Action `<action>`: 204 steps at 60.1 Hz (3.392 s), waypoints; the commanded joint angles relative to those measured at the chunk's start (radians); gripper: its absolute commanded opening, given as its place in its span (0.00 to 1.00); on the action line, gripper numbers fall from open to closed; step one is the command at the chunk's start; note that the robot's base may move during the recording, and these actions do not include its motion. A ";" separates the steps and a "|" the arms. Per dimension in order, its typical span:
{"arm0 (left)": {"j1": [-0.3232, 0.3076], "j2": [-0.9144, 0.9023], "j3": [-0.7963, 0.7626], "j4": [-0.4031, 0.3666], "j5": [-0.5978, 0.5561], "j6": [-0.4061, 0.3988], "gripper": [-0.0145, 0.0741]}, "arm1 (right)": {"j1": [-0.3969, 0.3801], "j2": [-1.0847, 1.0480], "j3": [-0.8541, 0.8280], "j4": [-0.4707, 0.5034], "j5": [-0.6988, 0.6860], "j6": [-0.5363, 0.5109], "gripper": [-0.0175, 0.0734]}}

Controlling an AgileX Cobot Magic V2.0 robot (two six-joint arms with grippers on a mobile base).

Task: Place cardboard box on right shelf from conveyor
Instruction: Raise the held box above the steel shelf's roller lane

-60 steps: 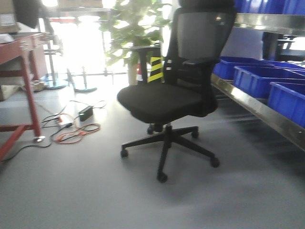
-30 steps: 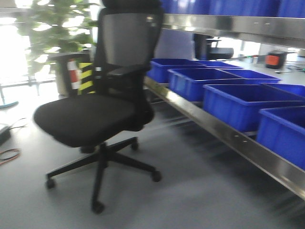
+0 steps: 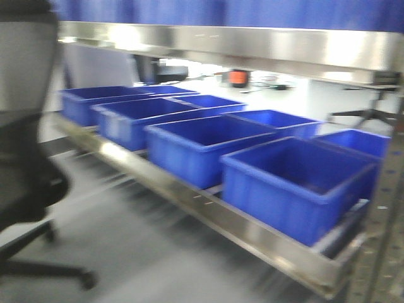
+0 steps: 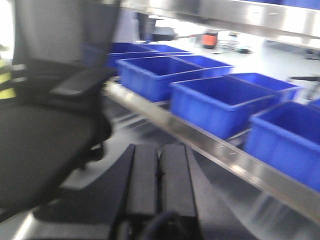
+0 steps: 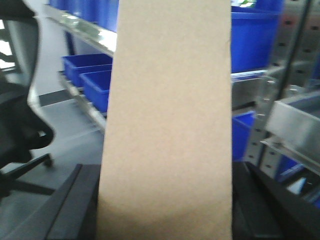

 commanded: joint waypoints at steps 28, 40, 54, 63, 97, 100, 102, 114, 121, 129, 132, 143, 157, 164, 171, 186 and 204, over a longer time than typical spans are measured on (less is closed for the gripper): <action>-0.024 -0.015 0.010 -0.006 -0.086 0.000 0.03 | -0.006 0.018 -0.023 -0.008 -0.111 -0.006 0.32; -0.024 -0.015 0.010 -0.006 -0.086 0.000 0.03 | -0.006 0.018 -0.023 -0.008 -0.111 -0.006 0.32; -0.024 -0.015 0.010 -0.006 -0.086 0.000 0.03 | -0.006 0.018 -0.023 -0.008 -0.111 -0.006 0.32; -0.014 -0.015 0.010 -0.006 -0.086 0.000 0.03 | -0.006 0.018 -0.023 -0.008 -0.111 -0.006 0.32; 0.026 -0.015 0.010 -0.006 -0.086 0.000 0.03 | -0.006 0.018 -0.023 -0.008 -0.111 -0.006 0.32; 0.026 -0.015 0.010 -0.006 -0.086 0.000 0.03 | -0.006 0.018 -0.023 -0.008 -0.111 -0.006 0.32; 0.026 -0.015 0.010 -0.006 -0.086 0.000 0.03 | -0.006 0.018 -0.023 -0.008 -0.111 -0.006 0.32; 0.026 -0.015 0.010 -0.006 -0.086 0.000 0.03 | -0.006 0.018 -0.023 -0.008 -0.111 -0.006 0.32; 0.026 -0.015 0.010 -0.006 -0.086 0.000 0.03 | -0.006 0.018 -0.023 -0.008 -0.111 -0.006 0.32; 0.026 -0.015 0.010 -0.006 -0.086 0.000 0.03 | -0.006 0.018 -0.023 -0.008 -0.111 -0.006 0.32; 0.026 -0.015 0.010 -0.006 -0.086 0.000 0.03 | -0.006 0.018 -0.023 -0.008 -0.111 -0.006 0.32; 0.026 -0.015 0.010 -0.006 -0.086 0.000 0.03 | -0.006 0.018 -0.023 -0.008 -0.111 -0.006 0.32; 0.026 -0.015 0.010 -0.006 -0.086 0.000 0.03 | -0.006 0.018 -0.023 -0.008 -0.115 -0.006 0.32; 0.026 -0.015 0.010 -0.006 -0.086 0.000 0.03 | -0.006 0.020 -0.023 0.007 -0.109 -0.006 0.32; 0.026 -0.015 0.010 -0.006 -0.086 0.000 0.03 | -0.006 0.080 -0.031 0.007 -0.162 -0.006 0.32; 0.026 -0.015 0.010 -0.006 -0.086 0.000 0.03 | -0.006 0.409 -0.160 0.006 -0.334 -0.122 0.32; 0.026 -0.015 0.010 -0.006 -0.086 0.000 0.03 | 0.015 0.843 -0.445 0.006 -0.397 -0.535 0.32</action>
